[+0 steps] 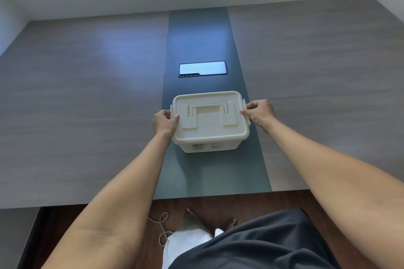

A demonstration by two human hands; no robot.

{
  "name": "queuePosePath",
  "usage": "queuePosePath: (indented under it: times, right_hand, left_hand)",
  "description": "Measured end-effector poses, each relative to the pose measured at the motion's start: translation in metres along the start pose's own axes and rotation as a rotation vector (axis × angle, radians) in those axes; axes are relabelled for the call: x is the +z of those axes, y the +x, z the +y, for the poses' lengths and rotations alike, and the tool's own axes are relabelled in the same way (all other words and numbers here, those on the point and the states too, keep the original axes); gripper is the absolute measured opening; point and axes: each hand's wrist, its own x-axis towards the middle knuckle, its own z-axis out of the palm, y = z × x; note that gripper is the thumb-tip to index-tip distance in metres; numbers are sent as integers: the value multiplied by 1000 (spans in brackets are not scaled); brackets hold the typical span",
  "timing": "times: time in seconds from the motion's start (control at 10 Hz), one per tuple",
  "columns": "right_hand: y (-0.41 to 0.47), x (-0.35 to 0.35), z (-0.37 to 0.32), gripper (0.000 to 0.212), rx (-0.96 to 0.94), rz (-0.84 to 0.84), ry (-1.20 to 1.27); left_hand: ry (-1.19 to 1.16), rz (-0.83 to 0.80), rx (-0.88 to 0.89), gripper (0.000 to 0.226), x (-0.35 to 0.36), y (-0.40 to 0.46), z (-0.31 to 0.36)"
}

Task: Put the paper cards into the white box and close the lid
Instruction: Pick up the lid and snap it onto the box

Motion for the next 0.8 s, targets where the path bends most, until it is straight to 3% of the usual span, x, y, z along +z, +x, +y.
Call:
queuePosePath:
  times: [0.4, 0.5, 0.6, 0.7, 0.8]
  right_hand:
    - [24, 12, -10, 22, -38, 43, 57]
    - [23, 14, 9, 42, -24, 61, 52]
    - [11, 22, 47, 50, -31, 65, -61]
    - [-4, 35, 92, 49, -114, 6, -350]
    - [-27, 49, 129, 63, -237, -52, -636]
  left_hand:
    - [-43, -88, 30, 30, -2, 32, 10]
    - [-42, -112, 90, 40, -7, 25, -4]
    - [196, -17, 77, 53, -14, 12, -40]
    - [527, -6, 121, 55, -13, 0, -82]
    - [804, -60, 236, 68, -11, -16, -118]
